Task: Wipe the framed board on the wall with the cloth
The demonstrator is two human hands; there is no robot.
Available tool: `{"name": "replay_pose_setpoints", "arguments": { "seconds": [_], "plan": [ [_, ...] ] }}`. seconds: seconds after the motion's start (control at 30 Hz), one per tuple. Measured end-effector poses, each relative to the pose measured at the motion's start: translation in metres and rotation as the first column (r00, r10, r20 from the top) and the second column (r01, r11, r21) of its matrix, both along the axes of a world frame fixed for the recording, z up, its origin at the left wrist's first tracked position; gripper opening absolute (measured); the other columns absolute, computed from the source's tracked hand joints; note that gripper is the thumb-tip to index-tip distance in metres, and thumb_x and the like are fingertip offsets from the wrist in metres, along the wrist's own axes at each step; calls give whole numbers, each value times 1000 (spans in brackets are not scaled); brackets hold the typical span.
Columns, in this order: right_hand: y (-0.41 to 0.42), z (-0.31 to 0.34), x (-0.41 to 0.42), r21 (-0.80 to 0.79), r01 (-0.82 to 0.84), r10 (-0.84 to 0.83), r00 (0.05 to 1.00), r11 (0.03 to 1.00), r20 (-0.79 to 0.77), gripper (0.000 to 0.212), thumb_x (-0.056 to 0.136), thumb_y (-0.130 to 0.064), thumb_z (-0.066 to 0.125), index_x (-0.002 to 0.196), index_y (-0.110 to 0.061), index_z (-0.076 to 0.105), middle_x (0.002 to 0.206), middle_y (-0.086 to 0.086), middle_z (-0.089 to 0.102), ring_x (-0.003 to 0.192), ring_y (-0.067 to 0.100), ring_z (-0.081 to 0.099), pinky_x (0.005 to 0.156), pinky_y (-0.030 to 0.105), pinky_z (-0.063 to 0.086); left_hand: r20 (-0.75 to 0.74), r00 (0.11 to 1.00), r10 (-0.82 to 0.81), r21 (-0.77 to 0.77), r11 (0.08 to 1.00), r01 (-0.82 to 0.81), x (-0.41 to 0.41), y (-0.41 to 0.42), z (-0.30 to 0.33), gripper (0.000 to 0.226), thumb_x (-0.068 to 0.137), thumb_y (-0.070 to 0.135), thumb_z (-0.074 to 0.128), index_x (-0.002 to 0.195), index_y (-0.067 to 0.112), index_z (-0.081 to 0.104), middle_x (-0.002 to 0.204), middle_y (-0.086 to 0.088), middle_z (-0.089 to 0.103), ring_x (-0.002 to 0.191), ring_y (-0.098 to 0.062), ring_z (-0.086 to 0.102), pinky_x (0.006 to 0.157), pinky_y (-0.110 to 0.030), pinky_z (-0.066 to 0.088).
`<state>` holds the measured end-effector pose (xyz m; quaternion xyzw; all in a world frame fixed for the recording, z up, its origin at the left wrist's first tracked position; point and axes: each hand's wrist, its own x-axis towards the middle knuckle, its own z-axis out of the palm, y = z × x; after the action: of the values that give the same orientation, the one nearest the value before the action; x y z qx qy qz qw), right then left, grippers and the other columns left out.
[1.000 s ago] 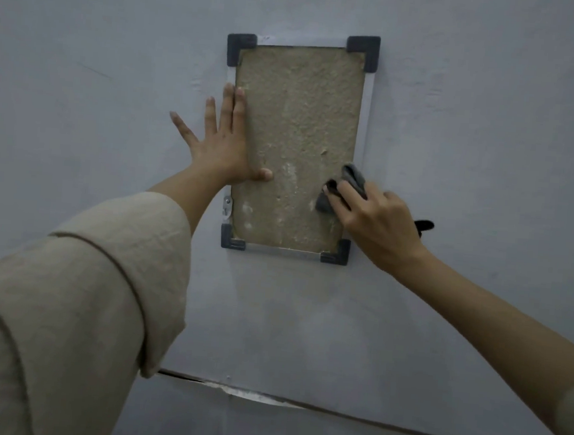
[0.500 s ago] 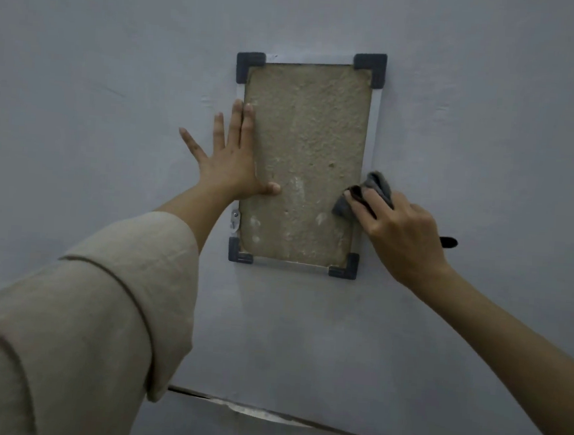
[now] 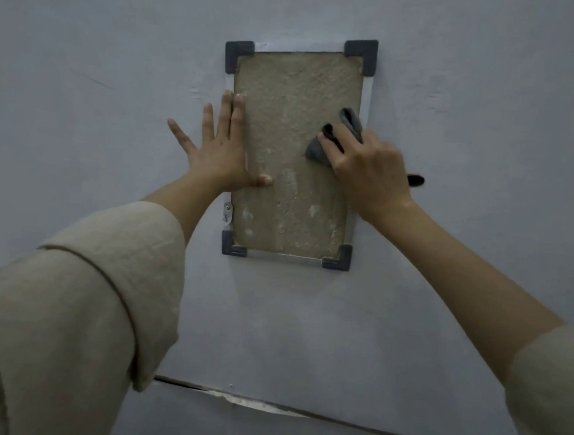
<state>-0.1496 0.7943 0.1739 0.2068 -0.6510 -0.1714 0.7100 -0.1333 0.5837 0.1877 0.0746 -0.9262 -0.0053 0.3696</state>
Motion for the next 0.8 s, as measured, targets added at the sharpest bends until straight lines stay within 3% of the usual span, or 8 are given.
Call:
{"name": "replay_pose_setpoints", "arguments": {
  "seconds": [0.1,0.2,0.4,0.57,0.7,0.8],
  "plan": [
    [25,-40,2,-3,-15,15,999,1000,37,44,82,-4,36,104,-14,73,95,1,70,52,20,56,39,19,39,-5,1000,-1,-9,1000,1,-1,0,-1,128,66,74,58,141,20,-31,151,3,-33,142,-25,-23,98,-72,-14],
    [35,-57,2,-3,-20,20,997,1000,77,40,81,1,44,107,-12,72,98,6,70,54,23,56,40,21,41,-3,1000,-7,0,1000,7,0,1,-1,127,67,72,58,140,20,-31,151,3,-33,142,-25,-23,98,-72,-14],
    [-6,17,-6,-68,13,-15,1000,998,-27,31,82,-15,46,86,-24,75,93,-4,72,49,15,58,38,15,34,7,1000,-2,1,1000,2,1,3,1,128,66,72,59,141,19,-31,151,2,-33,141,-26,-23,99,-72,-14],
    [-34,65,-5,-73,42,-43,999,996,-6,5,71,-22,72,67,-25,73,78,-9,70,47,10,57,38,14,35,12,1000,-7,8,1000,7,1,2,0,130,64,73,60,140,20,-31,151,3,-34,141,-26,-24,99,-72,-15],
    [-22,20,-8,12,-16,17,997,1000,-76,39,84,-15,36,89,-17,74,89,-1,70,52,13,58,40,18,39,3,1000,-23,18,1000,23,2,1,0,128,66,71,60,141,20,-30,151,3,-33,141,-26,-24,99,-72,-15],
    [-5,-11,-4,181,-22,24,1000,983,-8,37,85,-9,38,96,-15,73,93,2,70,54,17,57,41,20,41,-4,1000,-20,4,1000,20,2,1,-1,127,67,71,59,141,20,-30,151,3,-33,141,-26,-23,99,-72,-14]
  ]
}}
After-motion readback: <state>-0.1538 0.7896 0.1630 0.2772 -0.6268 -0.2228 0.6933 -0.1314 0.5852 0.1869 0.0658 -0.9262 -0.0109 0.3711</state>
